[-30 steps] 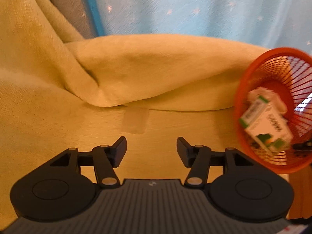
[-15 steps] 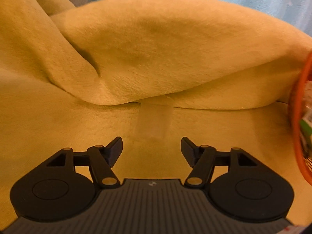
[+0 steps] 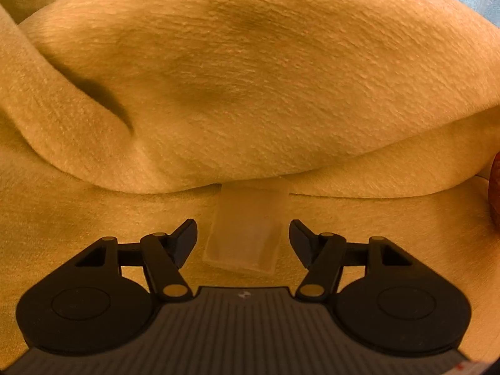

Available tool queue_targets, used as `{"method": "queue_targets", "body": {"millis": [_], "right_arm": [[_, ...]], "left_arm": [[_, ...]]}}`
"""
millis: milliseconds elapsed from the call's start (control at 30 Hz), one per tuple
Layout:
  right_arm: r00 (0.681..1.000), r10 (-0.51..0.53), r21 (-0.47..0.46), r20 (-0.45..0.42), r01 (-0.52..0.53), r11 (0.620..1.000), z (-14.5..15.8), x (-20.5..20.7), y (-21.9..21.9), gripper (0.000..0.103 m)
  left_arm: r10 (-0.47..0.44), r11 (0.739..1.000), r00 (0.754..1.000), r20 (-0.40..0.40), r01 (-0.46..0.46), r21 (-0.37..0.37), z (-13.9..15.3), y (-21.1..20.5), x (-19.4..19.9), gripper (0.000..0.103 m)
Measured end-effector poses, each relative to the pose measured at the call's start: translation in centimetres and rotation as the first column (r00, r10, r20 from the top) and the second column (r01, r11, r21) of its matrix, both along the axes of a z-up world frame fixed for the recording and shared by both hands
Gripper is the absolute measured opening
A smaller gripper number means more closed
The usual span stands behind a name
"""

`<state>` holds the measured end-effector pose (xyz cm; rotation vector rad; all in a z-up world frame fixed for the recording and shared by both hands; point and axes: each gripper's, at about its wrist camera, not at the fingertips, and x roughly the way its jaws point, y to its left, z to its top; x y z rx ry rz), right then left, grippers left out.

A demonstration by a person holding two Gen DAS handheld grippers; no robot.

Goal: Organize objects
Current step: 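Grasp the clear plastic cup with the left gripper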

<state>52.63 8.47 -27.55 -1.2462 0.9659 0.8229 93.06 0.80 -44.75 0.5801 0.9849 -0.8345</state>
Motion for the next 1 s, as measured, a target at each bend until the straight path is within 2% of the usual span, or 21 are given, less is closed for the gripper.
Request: {"method": "queue_targets", "body": {"millis": [67, 133, 267, 333, 567, 1000], "right_arm": [[1.000, 0.001, 0.008, 0.002, -0.001, 1.000, 0.0, 0.1, -0.1, 0.004], [1.000, -0.005, 0.019, -0.002, 0.005, 1.000, 0.0, 0.2, -0.1, 0.004], [1.000, -0.011, 0.023, -0.003, 0.011, 1.000, -0.2, 0.4, -0.1, 0.004], [1.000, -0.015, 0.027, -0.003, 0.015, 1.000, -0.3, 0.8, -0.1, 0.004], [0.999, -0.047, 0.049, 0.005, 0.047, 0.998, -0.1, 1.4, 0.6, 0.004], [0.986, -0.165, 0.179, 0.022, 0.159, 0.971, 1.1, 1.9, 2.9, 0.001]], "left_arm": [[-0.003, 1.000, 1.000, 0.000, 0.003, 0.009, 0.0, -0.1, 0.0, 0.051], [-0.001, 1.000, 1.000, -0.002, 0.001, 0.016, 0.0, -0.2, 0.0, 0.048], [0.007, 1.000, 1.000, -0.010, -0.007, 0.018, 0.2, 0.2, -0.6, 0.048], [0.047, 0.999, 0.999, -0.019, -0.047, 0.017, 0.5, 0.6, -1.1, 0.048], [0.096, 0.995, 0.994, -0.057, -0.098, -0.036, 2.6, 2.8, -3.5, 0.047], [0.109, 0.987, 0.991, -0.083, -0.118, -0.106, 8.1, 7.6, -10.1, 0.047]]}}
